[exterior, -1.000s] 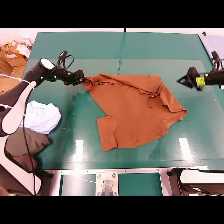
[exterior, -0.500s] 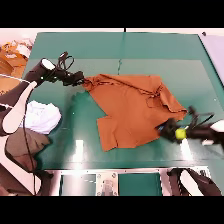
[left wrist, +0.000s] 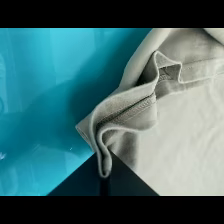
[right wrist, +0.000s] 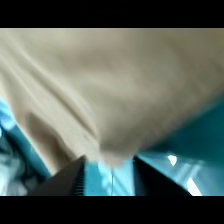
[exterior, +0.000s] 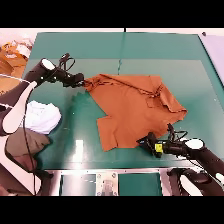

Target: Fold the shirts.

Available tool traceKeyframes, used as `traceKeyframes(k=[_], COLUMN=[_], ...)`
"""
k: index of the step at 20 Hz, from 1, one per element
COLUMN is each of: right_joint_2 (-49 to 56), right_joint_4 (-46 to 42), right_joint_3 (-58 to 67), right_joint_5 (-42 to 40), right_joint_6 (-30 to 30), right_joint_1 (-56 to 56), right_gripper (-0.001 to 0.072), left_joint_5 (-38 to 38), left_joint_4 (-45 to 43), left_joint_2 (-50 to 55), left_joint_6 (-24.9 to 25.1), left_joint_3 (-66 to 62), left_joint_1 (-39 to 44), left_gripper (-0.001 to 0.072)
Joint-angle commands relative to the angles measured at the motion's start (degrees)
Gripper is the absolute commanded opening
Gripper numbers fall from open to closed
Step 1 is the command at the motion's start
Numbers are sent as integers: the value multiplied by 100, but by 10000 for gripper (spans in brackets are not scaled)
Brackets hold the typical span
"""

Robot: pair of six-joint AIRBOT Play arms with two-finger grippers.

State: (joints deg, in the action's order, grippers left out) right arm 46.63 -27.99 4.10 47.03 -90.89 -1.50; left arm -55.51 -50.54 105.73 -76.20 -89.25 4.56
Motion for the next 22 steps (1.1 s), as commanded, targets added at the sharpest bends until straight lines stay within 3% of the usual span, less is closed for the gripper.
traceKeyframes(k=[1,2,4,6,9,12,16,19,22], right_joint_2=[365,439,479,483,584,870,1276,1145,699], right_joint_4=[396,372,-203,-1484,-2461,-2463,-2461,-2459,-2459], right_joint_3=[210,420,929,1534,2428,2966,3364,3906,5252], right_joint_5=[-1388,-1427,-984,-247,568,800,1099,1923,2605], right_joint_6=[608,907,1097,748,745,1209,1344,1360,1276], right_joint_1=[-302,-262,120,1021,2492,2929,2927,2927,2929], right_gripper=[152,19,17,17,17,17,17,16,17], left_joint_5=[-350,-671,-1547,-2352,-2949,-3003,-2959,-2806,-2573], left_joint_4=[-35,-142,-570,-922,-1016,-1032,-1178,-1377,-1436], left_joint_2=[-11,-11,-15,-46,-170,-527,-1060,-1777,-2820], left_joint_6=[26,24,-68,-350,-422,-428,-433,-496,-807], left_joint_3=[-87,-212,-549,-708,-398,575,1864,1799,935], left_joint_1=[-44,-105,-308,-522,-533,-197,133,120,120], left_gripper=[26,26,25,25,24,24,25,24,25])
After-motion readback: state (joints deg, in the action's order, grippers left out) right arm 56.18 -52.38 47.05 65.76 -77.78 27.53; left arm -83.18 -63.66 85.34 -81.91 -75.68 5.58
